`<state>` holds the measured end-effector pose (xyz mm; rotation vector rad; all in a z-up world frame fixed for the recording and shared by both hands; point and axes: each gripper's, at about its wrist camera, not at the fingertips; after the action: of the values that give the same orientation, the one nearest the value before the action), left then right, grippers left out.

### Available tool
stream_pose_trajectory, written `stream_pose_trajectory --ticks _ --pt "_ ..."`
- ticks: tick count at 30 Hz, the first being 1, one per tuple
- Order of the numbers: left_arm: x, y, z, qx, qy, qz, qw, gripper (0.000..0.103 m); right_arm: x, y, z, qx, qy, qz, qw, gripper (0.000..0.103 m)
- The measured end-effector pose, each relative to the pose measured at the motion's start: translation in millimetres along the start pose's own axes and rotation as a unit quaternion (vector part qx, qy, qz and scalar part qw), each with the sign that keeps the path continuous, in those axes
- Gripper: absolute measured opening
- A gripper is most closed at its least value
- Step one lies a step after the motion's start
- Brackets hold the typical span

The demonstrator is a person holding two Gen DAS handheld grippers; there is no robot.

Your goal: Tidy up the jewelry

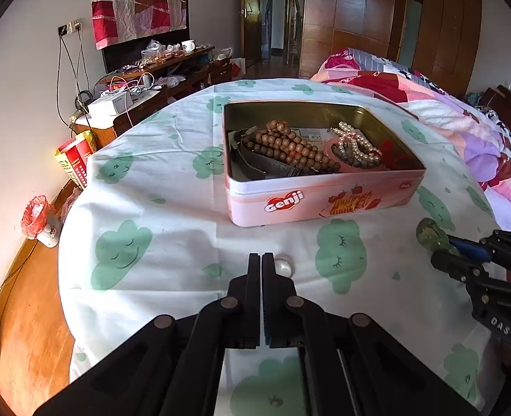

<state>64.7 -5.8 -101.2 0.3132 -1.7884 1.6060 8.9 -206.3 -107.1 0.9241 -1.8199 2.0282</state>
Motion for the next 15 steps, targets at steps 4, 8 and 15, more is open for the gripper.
stream_pose_trajectory --ticks 4,8,15 --pt "-7.9 0.4 3.6 -0.001 -0.017 -0.002 0.9999 0.064 -1.4 1.2 1.4 -0.002 0.0 -0.002 1.0 0.021" --pt "-15.3 1.5 5.1 -0.003 -0.014 -0.004 0.9999 0.065 -1.7 1.9 3.8 -0.006 -0.001 -0.002 1.0 0.021" --pt "-28.7 5.1 12.7 -0.017 -0.001 -0.018 0.9997 0.041 -3.4 2.8 3.4 -0.008 -0.004 -0.001 1.0 0.021"
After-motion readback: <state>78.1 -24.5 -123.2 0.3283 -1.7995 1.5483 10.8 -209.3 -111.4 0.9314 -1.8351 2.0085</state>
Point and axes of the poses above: each gripper's, at about its wrist camera, not at the fingertips, and x roughly against the way its jaws point, z to its right, y to its underside, and after that the axes turned 9 degrees about z, right-handed
